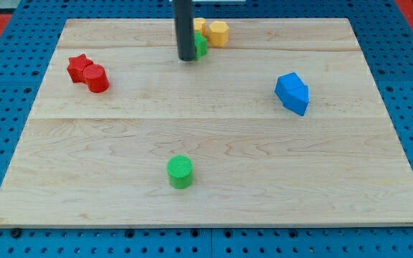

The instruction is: Move green circle at center

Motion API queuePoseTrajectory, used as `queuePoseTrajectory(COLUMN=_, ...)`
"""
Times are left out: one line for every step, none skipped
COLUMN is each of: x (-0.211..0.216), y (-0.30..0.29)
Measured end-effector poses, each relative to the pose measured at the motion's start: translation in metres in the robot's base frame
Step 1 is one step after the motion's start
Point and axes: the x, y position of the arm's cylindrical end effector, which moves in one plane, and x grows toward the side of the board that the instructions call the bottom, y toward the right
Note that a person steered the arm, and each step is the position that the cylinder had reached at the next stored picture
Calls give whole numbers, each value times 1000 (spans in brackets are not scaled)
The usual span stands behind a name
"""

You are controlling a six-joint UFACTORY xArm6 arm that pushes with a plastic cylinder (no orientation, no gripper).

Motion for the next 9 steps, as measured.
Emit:
queuePoseTrajectory(x=0, y=5)
queuePoseTrajectory(x=31, y=5)
queuePoseTrajectory(x=93, y=18)
queuePoseTrajectory(x=175, y=60)
queuePoseTrajectory(x=263, y=76)
queuePoseTrajectory(x=300, y=33)
queuePoseTrajectory(x=269, y=-28)
queuePoseTrajectory(x=259, y=-69)
queuePoseTrajectory(x=239, y=-32)
